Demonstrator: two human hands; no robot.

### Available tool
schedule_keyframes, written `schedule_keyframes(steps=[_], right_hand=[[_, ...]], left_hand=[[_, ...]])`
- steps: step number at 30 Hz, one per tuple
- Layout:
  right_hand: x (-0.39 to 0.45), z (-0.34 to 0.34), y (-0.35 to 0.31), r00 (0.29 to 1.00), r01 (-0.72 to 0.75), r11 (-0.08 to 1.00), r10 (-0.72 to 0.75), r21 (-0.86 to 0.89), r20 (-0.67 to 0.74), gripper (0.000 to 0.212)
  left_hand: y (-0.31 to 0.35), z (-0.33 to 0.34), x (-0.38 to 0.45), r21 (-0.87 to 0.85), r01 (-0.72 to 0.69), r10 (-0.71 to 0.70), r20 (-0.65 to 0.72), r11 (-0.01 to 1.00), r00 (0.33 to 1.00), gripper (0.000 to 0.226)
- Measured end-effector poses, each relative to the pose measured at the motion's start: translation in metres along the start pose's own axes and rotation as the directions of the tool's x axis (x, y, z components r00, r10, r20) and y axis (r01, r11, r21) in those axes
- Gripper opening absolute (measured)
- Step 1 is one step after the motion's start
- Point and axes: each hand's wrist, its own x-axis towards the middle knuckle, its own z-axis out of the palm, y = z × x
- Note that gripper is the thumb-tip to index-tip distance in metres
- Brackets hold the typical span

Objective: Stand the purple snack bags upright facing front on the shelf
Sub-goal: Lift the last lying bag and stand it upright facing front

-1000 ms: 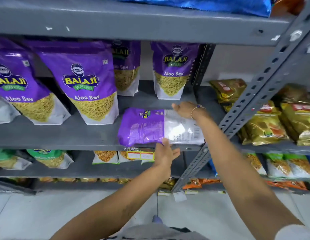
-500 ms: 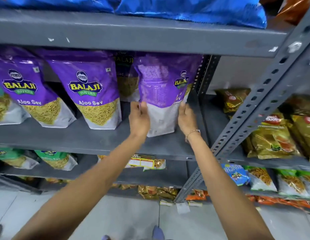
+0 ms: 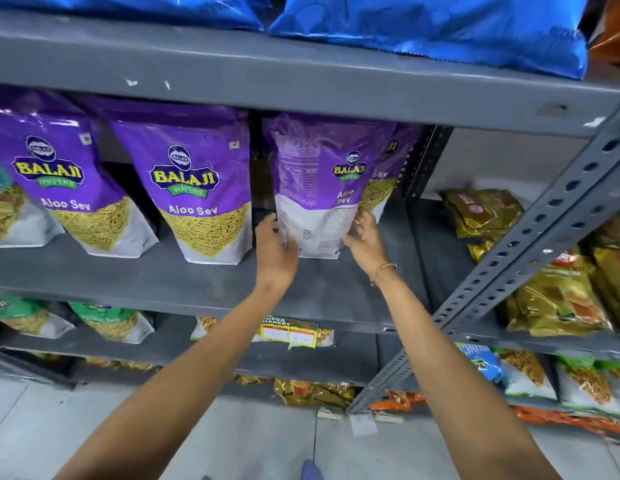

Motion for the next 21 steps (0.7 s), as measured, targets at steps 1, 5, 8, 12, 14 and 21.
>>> schedule_keyframes(steps=[1, 5, 8, 12, 14, 21], right_hand=[[0.003, 0.0, -0.001, 1.0, -0.002, 1.0, 0.002, -0.001, 0.015, 0.063], [0.009, 0.004, -0.001, 1.0, -0.02, 1.0, 0.02, -0.013, 0.023, 0.057], [0.0, 0.008, -0.003, 0.995, -0.025, 0.999, 0.027, 0.029, -0.092, 0.043], [-0.044, 0.026, 0.001, 0.951, 0.057, 0.998, -0.051, 0.012, -0.304, 0.029], [-0.069, 0.035, 0.008, 0.93, 0.117, 0.992, -0.127, -0.049, -0.346, 0.042], [-0.054, 0.017, 0.017, 0.964, 0.163, 0.985, -0.172, -0.06, -0.205, 0.049]], left_hand=[[-0.001, 0.003, -0.01, 0.005, -0.006, 0.006, 0.034, 1.0, 0.999, 0.038], [-0.001, 0.013, -0.029, 0.075, -0.064, 0.042, 0.262, 0.995, 0.964, 0.039], [0.001, 0.013, -0.03, 0.07, -0.046, 0.023, 0.298, 0.997, 0.954, 0.052], [-0.001, 0.007, -0.029, -0.012, -0.014, 0.017, 0.271, 1.0, 0.963, 0.076], [0.0, 0.004, -0.022, -0.063, -0.007, 0.024, 0.279, 0.998, 0.96, 0.084], [-0.011, -0.008, 0.022, -0.009, -0.006, 0.008, 0.349, 1.0, 0.937, 0.082]])
